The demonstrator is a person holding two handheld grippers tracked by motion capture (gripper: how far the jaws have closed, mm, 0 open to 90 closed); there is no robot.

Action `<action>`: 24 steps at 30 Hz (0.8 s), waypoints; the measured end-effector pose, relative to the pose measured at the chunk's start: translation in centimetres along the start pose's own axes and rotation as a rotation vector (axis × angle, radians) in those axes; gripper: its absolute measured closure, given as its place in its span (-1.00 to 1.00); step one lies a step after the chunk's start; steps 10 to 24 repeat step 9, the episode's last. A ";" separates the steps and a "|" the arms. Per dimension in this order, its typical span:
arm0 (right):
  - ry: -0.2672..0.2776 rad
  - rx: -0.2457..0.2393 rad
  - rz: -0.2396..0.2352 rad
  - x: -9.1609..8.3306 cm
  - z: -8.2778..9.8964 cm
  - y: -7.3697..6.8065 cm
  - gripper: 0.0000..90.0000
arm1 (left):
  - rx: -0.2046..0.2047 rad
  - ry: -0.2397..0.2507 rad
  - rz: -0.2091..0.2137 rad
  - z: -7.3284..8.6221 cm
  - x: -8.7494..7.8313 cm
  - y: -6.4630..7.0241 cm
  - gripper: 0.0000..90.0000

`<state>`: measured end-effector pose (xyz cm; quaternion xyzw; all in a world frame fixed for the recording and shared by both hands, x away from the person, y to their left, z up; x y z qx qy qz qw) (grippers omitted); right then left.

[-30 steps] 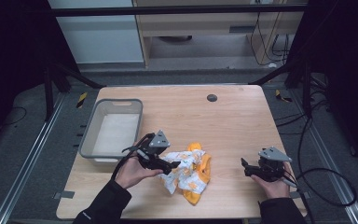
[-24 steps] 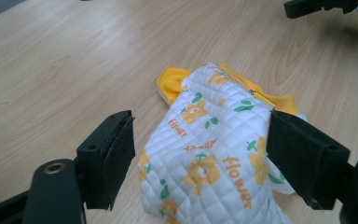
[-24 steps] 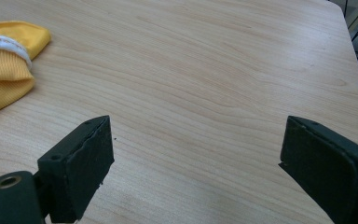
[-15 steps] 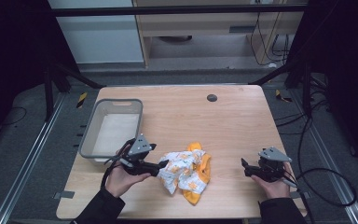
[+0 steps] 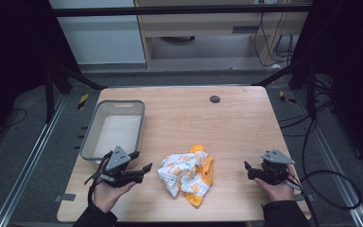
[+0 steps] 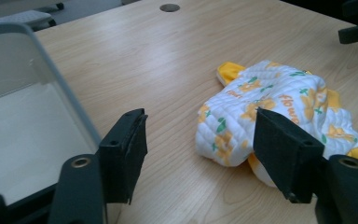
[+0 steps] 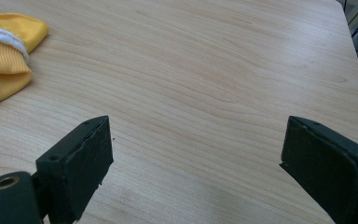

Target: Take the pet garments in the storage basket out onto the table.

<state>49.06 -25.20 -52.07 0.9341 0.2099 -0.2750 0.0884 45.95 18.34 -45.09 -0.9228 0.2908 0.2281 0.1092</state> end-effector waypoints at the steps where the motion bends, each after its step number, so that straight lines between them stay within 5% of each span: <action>1: -0.001 -0.001 0.001 0.0 0.0 0.0 -0.81 | -0.010 0.005 -0.006 0.3 -0.3 -0.3 -0.21; 9: -0.003 -0.001 0.004 -0.1 0.1 -0.1 -0.81 | -0.070 0.009 -0.049 3.0 -2.0 -2.2 -0.20; 24: -0.003 -0.001 0.004 -0.1 0.1 -0.1 -0.81 | -0.070 0.009 -0.049 3.0 -2.0 -2.2 -0.20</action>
Point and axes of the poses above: each handheld gripper's, and its own axes: x roughly forward along the jaws, z roughly out of its underside, y roughly to its right, the point moved 6 cm from there along x, roughly forward along the jaws, and after that the axes turned 7 degrees about -z, right-handed, at the moved point
